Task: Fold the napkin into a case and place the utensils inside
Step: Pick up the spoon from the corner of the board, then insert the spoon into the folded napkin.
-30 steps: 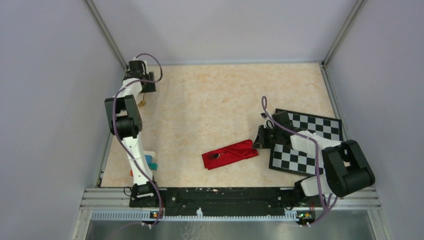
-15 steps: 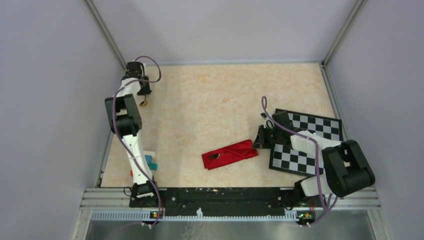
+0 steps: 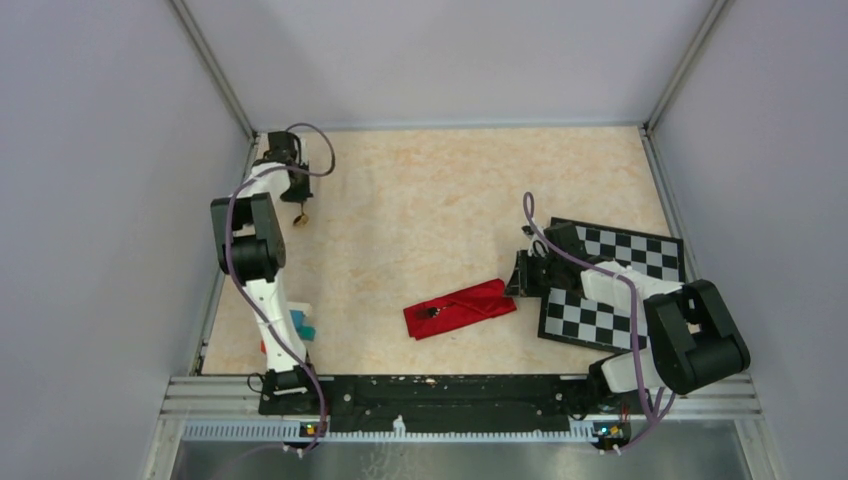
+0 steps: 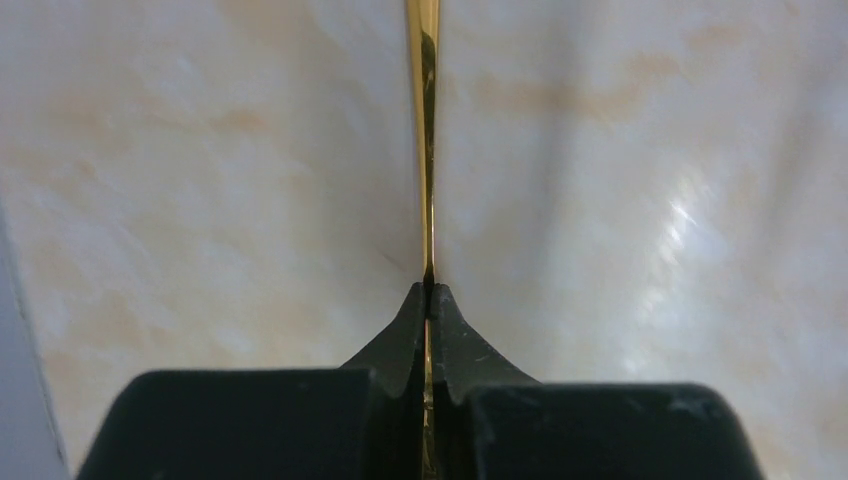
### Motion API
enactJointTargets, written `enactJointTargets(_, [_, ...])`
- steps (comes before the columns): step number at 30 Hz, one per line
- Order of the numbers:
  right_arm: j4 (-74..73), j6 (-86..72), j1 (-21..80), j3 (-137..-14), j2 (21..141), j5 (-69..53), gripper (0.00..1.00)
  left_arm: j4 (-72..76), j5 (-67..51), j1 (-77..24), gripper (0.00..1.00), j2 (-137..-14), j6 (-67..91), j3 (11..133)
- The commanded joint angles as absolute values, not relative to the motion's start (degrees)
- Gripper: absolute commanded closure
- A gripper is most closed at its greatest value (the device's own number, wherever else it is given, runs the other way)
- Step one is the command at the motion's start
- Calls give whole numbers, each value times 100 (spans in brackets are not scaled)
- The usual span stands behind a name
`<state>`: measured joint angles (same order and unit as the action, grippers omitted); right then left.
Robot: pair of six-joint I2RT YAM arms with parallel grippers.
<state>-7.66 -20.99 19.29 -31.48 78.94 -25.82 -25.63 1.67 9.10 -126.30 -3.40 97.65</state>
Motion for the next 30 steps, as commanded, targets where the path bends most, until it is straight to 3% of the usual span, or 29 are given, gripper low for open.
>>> enactJointTargets(1, [-627, -1986, 1881, -3146, 7709, -2454, 81, -2608, 411, 177, 100, -11185, -433, 8928])
enactJointTargets(14, [-620, -1986, 1881, -3123, 7514, -2423, 80, -3322, 168, -3601, 100, -6923, -1848, 6165])
enactJointTargets(22, [-600, -1971, 1881, -3097, 7488, -2490, 80, -4752, 174, -5568, 100, -7189, -1181, 5910])
enactJointTargets(30, [-573, -1977, 1881, -3077, 7479, -2510, 80, -5167, 37, -5997, 100, -8013, -1200, 6193])
